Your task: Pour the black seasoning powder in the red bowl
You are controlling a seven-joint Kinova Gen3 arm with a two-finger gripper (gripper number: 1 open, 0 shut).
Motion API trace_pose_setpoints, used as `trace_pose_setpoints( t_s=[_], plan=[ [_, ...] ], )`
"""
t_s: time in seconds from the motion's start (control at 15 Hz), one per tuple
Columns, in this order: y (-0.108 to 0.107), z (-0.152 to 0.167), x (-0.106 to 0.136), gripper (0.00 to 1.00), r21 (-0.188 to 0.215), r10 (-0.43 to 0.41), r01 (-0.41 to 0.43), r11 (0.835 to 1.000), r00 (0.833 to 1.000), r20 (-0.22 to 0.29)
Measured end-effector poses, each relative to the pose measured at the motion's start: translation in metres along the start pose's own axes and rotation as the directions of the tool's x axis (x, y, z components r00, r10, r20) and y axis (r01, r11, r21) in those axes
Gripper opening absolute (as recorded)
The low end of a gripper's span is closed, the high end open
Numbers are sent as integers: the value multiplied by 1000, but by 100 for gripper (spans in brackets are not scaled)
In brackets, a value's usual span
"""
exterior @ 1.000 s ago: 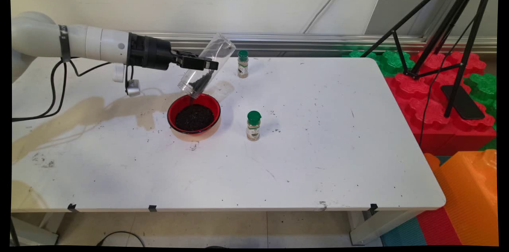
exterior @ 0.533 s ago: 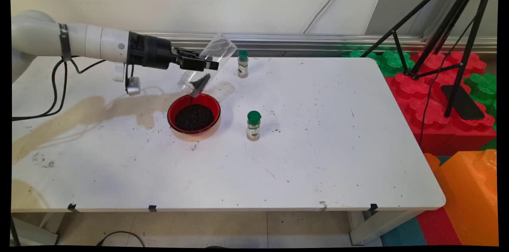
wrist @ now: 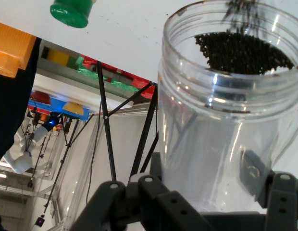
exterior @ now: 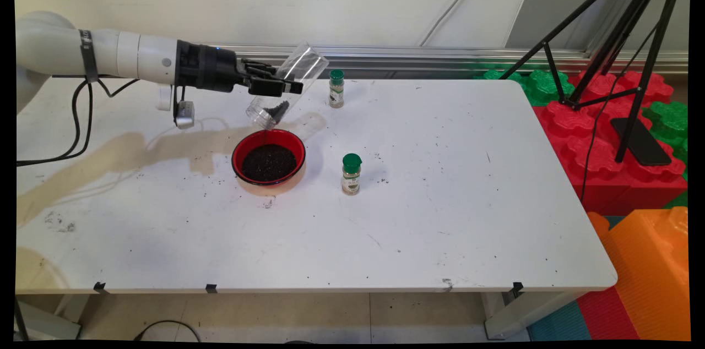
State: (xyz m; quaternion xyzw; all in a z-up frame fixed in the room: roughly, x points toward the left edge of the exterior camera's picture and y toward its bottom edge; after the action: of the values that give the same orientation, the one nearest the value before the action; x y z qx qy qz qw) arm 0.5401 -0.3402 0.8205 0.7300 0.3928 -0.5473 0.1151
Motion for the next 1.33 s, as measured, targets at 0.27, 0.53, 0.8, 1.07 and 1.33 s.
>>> trace_pose_setpoints(
  t_s=[0.27,0.53,0.8,1.07,1.33],
  plan=[
    [-2,-2,-1,0,6,18,-18,1000,1000,9],
    [-6,-4,-3,0,19,29,-29,999,999,23],
    [-10,-8,-5,0,33,25,-26,999,999,40],
    [-12,-11,-7,0,42,14,-17,999,998,61],
    [-13,-15,-8,0,52,-1,-3,999,997,83]
  ],
)
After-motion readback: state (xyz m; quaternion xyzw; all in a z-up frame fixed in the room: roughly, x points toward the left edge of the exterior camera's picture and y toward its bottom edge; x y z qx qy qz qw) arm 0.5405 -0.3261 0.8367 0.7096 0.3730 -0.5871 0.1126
